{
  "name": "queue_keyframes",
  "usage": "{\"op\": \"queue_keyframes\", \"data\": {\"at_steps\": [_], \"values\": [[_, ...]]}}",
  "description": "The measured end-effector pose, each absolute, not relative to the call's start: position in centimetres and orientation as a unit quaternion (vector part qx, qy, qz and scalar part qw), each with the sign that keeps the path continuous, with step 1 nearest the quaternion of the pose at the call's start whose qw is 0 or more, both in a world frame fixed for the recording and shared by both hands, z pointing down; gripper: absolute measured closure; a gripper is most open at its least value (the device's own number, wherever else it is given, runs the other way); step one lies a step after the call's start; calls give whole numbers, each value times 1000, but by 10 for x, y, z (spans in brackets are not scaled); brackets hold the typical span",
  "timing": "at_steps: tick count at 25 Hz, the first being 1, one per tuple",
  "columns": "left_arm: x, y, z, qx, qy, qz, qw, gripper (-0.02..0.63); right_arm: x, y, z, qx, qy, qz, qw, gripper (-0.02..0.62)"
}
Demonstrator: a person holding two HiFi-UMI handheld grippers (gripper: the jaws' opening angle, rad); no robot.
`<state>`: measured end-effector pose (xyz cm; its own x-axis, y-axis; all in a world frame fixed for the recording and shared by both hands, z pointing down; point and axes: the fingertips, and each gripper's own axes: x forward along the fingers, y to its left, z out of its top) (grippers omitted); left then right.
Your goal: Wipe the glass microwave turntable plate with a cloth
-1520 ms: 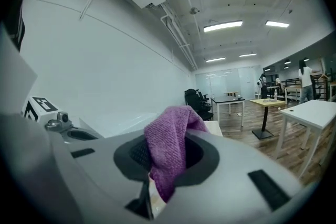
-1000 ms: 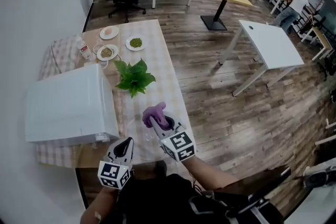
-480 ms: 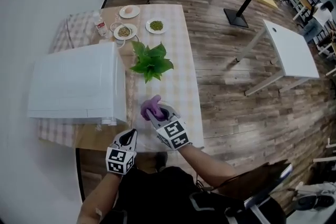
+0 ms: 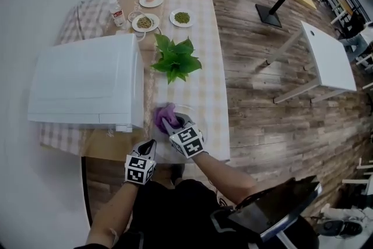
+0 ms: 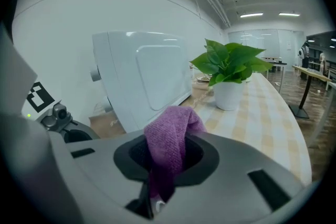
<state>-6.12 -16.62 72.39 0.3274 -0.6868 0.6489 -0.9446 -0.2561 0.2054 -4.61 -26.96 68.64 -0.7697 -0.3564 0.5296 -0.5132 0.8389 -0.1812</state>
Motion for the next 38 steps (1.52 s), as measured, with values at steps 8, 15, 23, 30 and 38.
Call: {"op": "queue_keyframes", "data": {"at_steps": [8, 15, 23, 30, 38], "values": [[-58, -163, 744, 766, -517, 227, 308, 598, -35, -282, 712, 268, -906, 172, 279, 528], [-55, -161, 744, 772, -505, 234, 307, 598, -3, -288, 727, 301, -885, 194, 296, 528], [-55, -160, 743, 785, -483, 239, 305, 598, 38, -293, 734, 340, -868, 205, 300, 525], [-55, -159, 744, 791, -467, 259, 299, 598, 72, -297, 732, 377, -846, 205, 315, 525], [-56, -158, 744, 799, -450, 269, 295, 598, 110, -295, 732, 415, -823, 207, 328, 525]]}}
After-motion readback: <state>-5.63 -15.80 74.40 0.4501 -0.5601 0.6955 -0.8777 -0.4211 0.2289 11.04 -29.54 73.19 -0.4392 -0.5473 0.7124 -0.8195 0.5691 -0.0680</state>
